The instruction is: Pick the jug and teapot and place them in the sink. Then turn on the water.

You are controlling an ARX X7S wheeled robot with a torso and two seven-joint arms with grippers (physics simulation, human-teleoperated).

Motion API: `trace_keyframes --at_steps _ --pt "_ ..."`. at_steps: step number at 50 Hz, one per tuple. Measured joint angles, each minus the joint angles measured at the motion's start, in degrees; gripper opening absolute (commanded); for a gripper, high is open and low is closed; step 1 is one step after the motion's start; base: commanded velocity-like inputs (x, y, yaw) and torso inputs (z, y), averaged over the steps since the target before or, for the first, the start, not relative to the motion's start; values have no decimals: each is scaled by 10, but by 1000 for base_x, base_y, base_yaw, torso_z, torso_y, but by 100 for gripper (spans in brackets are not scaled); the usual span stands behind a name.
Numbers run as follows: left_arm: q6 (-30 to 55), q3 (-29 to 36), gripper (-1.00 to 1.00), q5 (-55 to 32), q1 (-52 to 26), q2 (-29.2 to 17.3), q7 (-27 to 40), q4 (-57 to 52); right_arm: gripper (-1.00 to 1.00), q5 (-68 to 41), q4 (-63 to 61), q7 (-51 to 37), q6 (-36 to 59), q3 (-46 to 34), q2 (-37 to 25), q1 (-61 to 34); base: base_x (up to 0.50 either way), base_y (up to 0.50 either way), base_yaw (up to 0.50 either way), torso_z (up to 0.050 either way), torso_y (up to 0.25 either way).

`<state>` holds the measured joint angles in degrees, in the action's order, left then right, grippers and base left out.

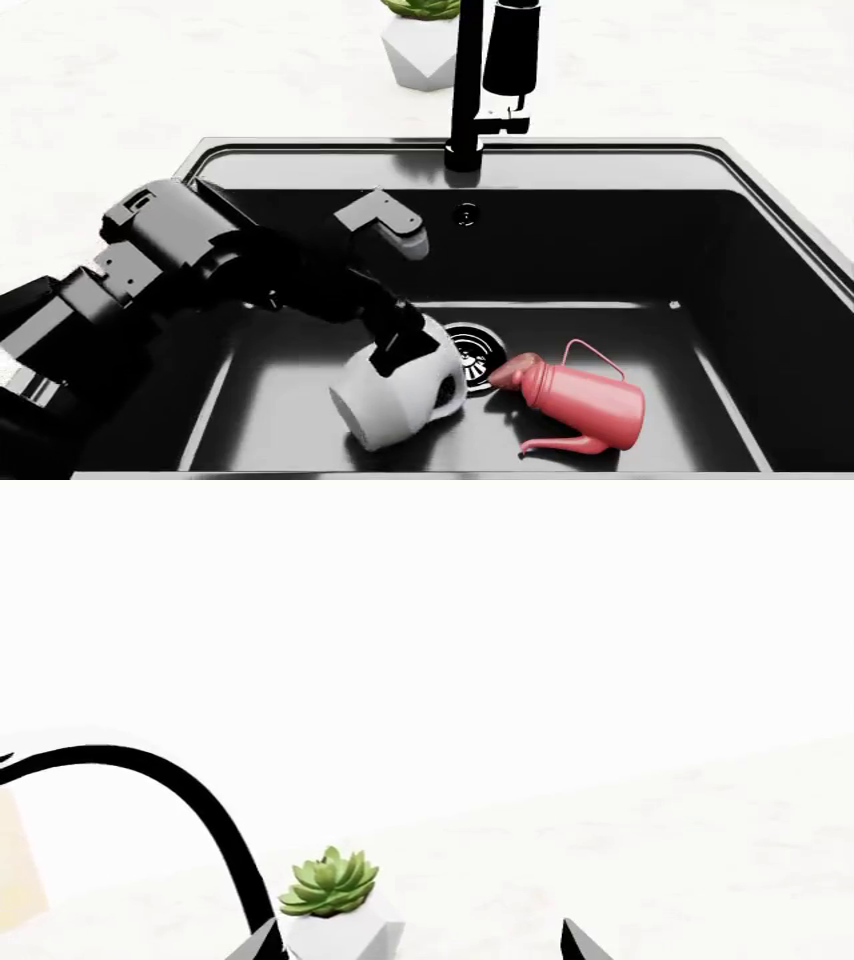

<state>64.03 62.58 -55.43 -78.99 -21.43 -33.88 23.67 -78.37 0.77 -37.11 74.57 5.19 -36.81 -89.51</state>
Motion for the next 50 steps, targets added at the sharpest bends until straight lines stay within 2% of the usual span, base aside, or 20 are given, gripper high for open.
trace_keyframes --at_steps 12,28,39,46,50 --pt "35 -65 100 -41 -39 -39 67 -41 100 11 16 13 -10 -15 3 -5 0 0 0 0 0" --pt "98 -226 100 -180 -67 -105 248 -119 100 97 100 87 -71 -84 25 -15 0 0 0 0 0" --pt "119 -323 100 -294 -72 -147 384 -163 100 216 261 190 -170 -183 77 -63 0 0 0 0 0" --pt "124 -366 100 -361 -84 -172 464 -180 100 306 462 273 -278 -246 141 -121 0 0 0 0 0" --pt "124 -384 100 -395 -92 -185 504 -188 100 358 554 306 -326 -256 175 -142 0 0 0 0 0"
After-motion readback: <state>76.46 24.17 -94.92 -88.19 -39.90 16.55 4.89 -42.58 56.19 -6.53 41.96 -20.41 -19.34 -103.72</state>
